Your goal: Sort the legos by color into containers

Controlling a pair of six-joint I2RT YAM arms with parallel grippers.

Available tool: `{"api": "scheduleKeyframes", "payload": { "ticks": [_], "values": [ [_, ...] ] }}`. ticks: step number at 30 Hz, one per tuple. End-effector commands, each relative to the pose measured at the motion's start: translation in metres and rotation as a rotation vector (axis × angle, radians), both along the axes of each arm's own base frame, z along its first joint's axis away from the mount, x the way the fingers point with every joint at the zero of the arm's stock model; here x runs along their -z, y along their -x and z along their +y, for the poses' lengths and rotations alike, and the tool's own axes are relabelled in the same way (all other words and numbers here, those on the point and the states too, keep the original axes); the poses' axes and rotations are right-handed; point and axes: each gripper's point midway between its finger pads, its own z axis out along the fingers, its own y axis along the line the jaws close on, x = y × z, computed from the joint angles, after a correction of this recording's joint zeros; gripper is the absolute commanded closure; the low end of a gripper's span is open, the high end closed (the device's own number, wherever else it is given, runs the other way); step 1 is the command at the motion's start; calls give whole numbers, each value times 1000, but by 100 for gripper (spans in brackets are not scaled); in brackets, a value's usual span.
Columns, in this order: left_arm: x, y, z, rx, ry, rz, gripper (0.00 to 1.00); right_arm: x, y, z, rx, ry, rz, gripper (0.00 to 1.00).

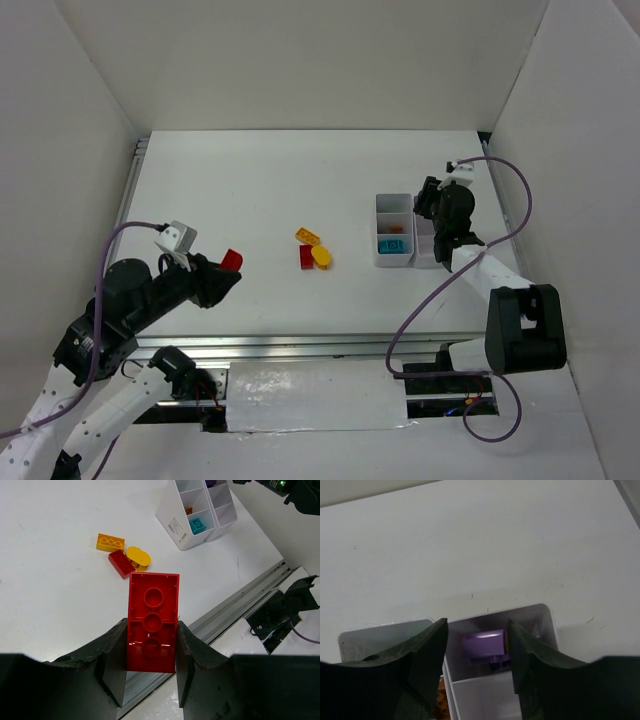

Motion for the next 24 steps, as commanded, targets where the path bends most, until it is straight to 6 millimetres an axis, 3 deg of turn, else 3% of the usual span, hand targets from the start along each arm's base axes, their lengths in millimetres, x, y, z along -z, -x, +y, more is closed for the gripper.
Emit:
{"api": "scheduleKeyframes", "payload": {
  "ticks": [1, 4, 11, 12, 13, 15, 16, 17, 20, 22, 23, 24],
  "values": [
    [-12, -2, -2, 16, 9, -64, 95, -22, -2, -7, 35, -11, -79, 39],
    [-12, -2, -2, 16, 12, -66, 94, -25, 0, -8, 47, -17, -92, 1],
    [-15, -2, 0, 8, 14, -74, 96, -48, 4, -1, 17, -53, -146, 0],
    [-15, -2, 0, 7, 13, -73, 96, -66, 6, 0, 13, -68, -184, 0],
    [-16, -2, 0, 5, 14, -74, 98, -70, 9, 2, 9, -87, -175, 0],
    [-17, -2, -5, 32, 15, -64, 99, -97, 17, 19, -64, -167, -192, 0],
    [-16, -1, -8, 50, 19, -59, 100, -104, 20, 29, -112, -200, -189, 0],
    [-19, 3, -18, 103, 38, -53, 100, -112, 28, 57, -253, -260, -172, 0],
    [-25, 14, -41, 251, 87, -42, 100, -133, 60, 109, -511, -402, -109, 0],
    [-40, 38, -63, 460, 155, -69, 100, -147, 99, 152, -745, -538, -62, 1],
    [-42, 45, -69, 518, 174, -74, 100, -139, 123, 177, -857, -586, -13, 1],
    [-53, 57, -76, 617, 208, -107, 100, -151, 145, 196, -987, -603, -60, 1]
  ]
}}
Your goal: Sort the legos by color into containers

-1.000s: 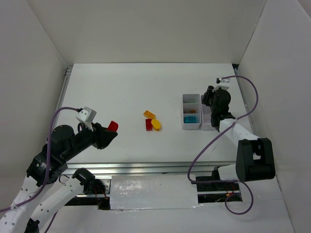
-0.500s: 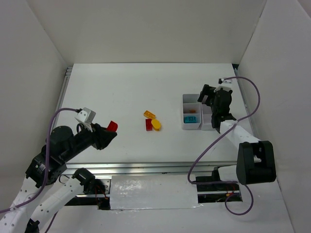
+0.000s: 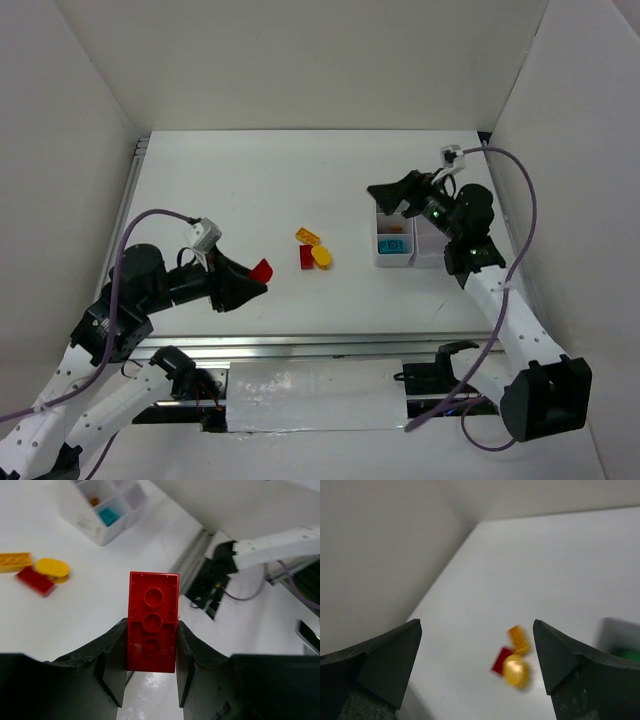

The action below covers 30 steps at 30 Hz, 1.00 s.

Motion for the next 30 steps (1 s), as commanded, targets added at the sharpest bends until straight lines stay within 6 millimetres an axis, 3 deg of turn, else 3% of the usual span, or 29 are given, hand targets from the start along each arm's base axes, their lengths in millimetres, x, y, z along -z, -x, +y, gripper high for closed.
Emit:
{"api": "scheduleKeyframes", "payload": {
  "ticks": [1, 2, 5, 8, 11, 15, 22, 27, 28, 30],
  "values": [
    [-43, 42, -32, 350, 163, -99, 100, -21, 102, 87, -544, -166, 15, 1],
    [-45, 47, -34, 392, 173, -101, 100, -13, 130, 109, -660, -172, 28, 0],
    [-54, 67, -42, 565, 224, -105, 100, -35, 194, 147, -936, -193, -80, 0],
    [-58, 68, -45, 596, 237, -99, 100, -47, 227, 167, -1037, -205, -135, 0],
    [-52, 62, -46, 572, 220, -72, 100, -56, 227, 177, -994, -202, -192, 1],
    [-45, 56, -49, 551, 223, -40, 100, -64, 247, 191, -1074, -207, -234, 5],
    [-38, 51, -52, 544, 208, -9, 100, -73, 261, 210, -1117, -215, -251, 13],
    [-32, 46, -52, 521, 192, 2, 100, -78, 266, 217, -1130, -199, -269, 28],
    [-32, 44, -52, 517, 191, 5, 100, -78, 266, 218, -1128, -197, -270, 40],
    [-31, 44, -53, 521, 191, 8, 100, -78, 267, 219, -1130, -199, -272, 52]
  ]
}}
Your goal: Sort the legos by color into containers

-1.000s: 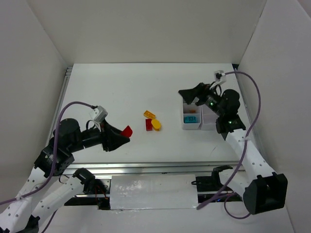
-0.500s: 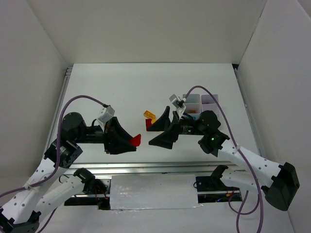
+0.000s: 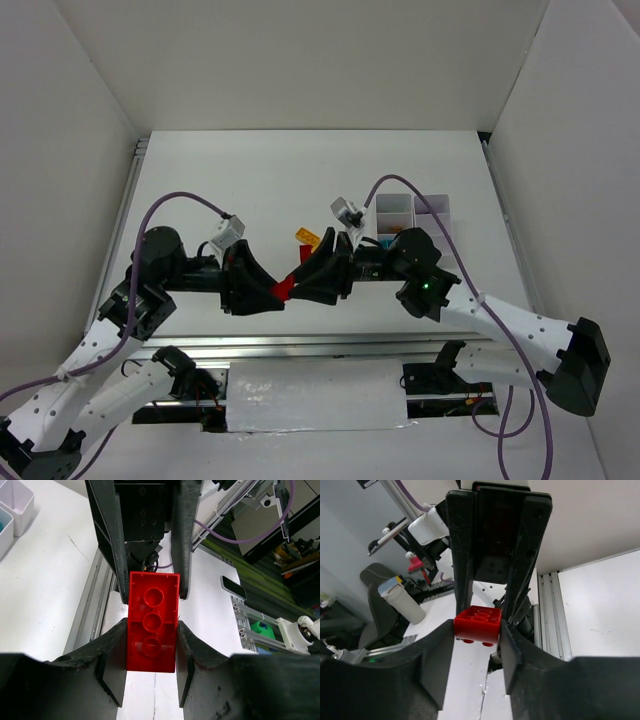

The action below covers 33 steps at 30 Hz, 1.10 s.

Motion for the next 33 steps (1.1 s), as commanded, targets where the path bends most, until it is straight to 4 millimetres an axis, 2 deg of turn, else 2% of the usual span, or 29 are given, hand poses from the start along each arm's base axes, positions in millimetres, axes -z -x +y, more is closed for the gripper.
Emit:
{"api": "scheduleKeyframes", "payload": {
  "ticks": [1, 5, 8, 9, 11, 12, 13, 14, 15, 16, 18, 19, 20, 21, 22, 23, 24, 26, 27, 28, 29, 30, 31, 32, 33],
  "values": [
    [-4, -1, -1, 9, 15, -34, 100, -27, 3, 1, 4, -70, -65, 55],
    [-4, -1, -1, 8, 14, -37, 100, -26, 5, 5, -9, -63, -60, 55],
    [-8, 0, 0, 5, 21, -50, 100, -21, 4, 9, -19, -49, -48, 50],
    [-8, 1, 0, 5, 22, -52, 100, -19, 5, 10, -27, -48, -39, 41],
    [-8, 1, 1, 5, 20, -52, 100, -18, 7, 11, -41, -49, -36, 42],
    [-7, 1, 0, 3, 19, -48, 100, -18, 7, 12, -43, -51, -35, 48],
    [-6, 1, 0, 5, 19, -48, 100, -19, 7, 13, -43, -51, -34, 59],
    [-6, 0, 0, 5, 17, -45, 100, -18, 5, 14, -32, -44, -30, 94],
    [-6, 1, 0, 3, 17, -48, 100, -17, 2, 15, -14, -40, -28, 100],
    [-7, -1, 1, -6, 15, -49, 96, -16, -1, 14, 9, -34, -24, 100],
    [-4, -8, 2, -58, -1, -44, 68, -11, -14, 13, 92, -25, -33, 100],
    [-4, -11, 4, -88, -9, -44, 46, -8, -21, 9, 139, -19, -30, 100],
    [-4, -22, 7, -163, -22, -59, 1, 2, -38, 7, 233, 21, -20, 100],
    [4, -27, 10, -211, -59, -36, 0, 7, -48, 4, 284, 44, -12, 100],
    [0, -36, 16, -283, -74, -47, 0, 11, -57, -2, 335, 60, -8, 100],
    [0, -47, 24, -378, -96, -36, 0, 26, -78, -13, 422, 119, 14, 100],
    [9, -74, 44, -588, -162, -4, 0, 37, -99, -24, 528, 148, 40, 100],
    [20, -94, 67, -768, -237, 30, 0, 57, -139, -60, 723, 224, 89, 100],
    [20, -109, 89, -917, -280, 27, 0, 66, -155, -78, 813, 252, 105, 100],
    [34, -111, 103, -987, -352, 56, 1, 82, -166, -94, 877, 314, 135, 100],
    [39, -115, 116, -1060, -379, 66, 1, 89, -186, -122, 983, 350, 138, 100],
    [49, -123, 136, -1178, -427, 65, 0, 90, -195, -134, 1032, 383, 129, 100],
    [57, -123, 145, -1220, -451, 70, 1, 97, -210, -160, 1177, 442, 133, 100],
    [59, -122, 151, -1254, -444, 74, 0, 115, -220, -188, 1283, 550, 154, 100],
    [62, -122, 153, -1264, -448, 80, 1, 114, -228, -206, 1362, 587, 154, 100]
  ]
}}
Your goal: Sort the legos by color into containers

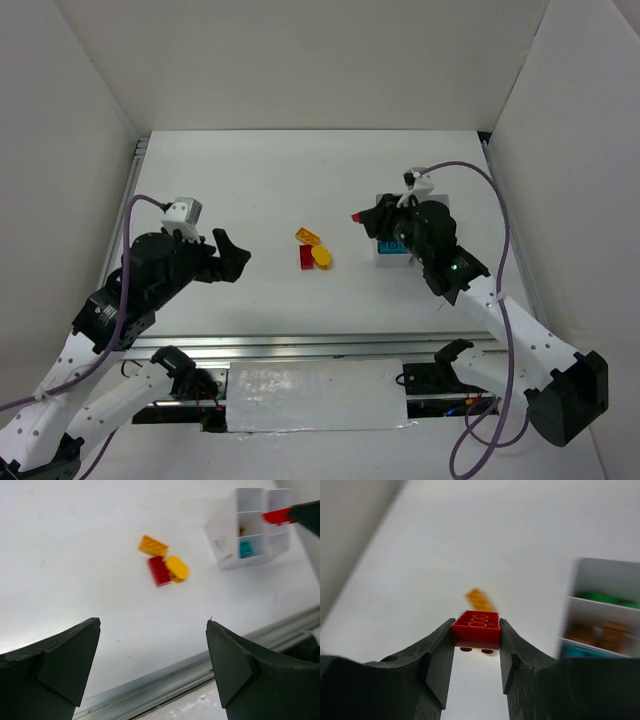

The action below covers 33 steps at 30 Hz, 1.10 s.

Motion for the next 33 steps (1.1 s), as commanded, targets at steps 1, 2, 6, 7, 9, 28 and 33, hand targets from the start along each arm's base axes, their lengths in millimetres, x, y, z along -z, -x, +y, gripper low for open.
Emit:
{"api": "scheduleKeyframes", "payload": {
  "ticks": [1, 2, 6, 7, 9, 28, 33],
  "values": [
    [19, -7, 48, -249, -105, 25, 0, 34, -28, -94, 411, 294, 104, 100],
    [16, -6, 47, -236, -98, 10, 1, 45, -35, -108, 467, 339, 144, 100],
    [18, -5, 47, -237, -95, 9, 0, 62, -49, -163, 719, 396, 264, 100],
    [20, -4, 45, -226, -94, 14, 1, 67, -48, -175, 792, 408, 289, 100],
    [21, -3, 40, -197, -87, 16, 1, 73, -48, -194, 878, 404, 319, 100],
    [27, -1, 20, -88, -85, 33, 1, 96, -80, -216, 891, 346, 368, 98],
    [29, -2, 14, -58, -89, 41, 3, 98, -85, -214, 882, 338, 371, 85]
  ]
}}
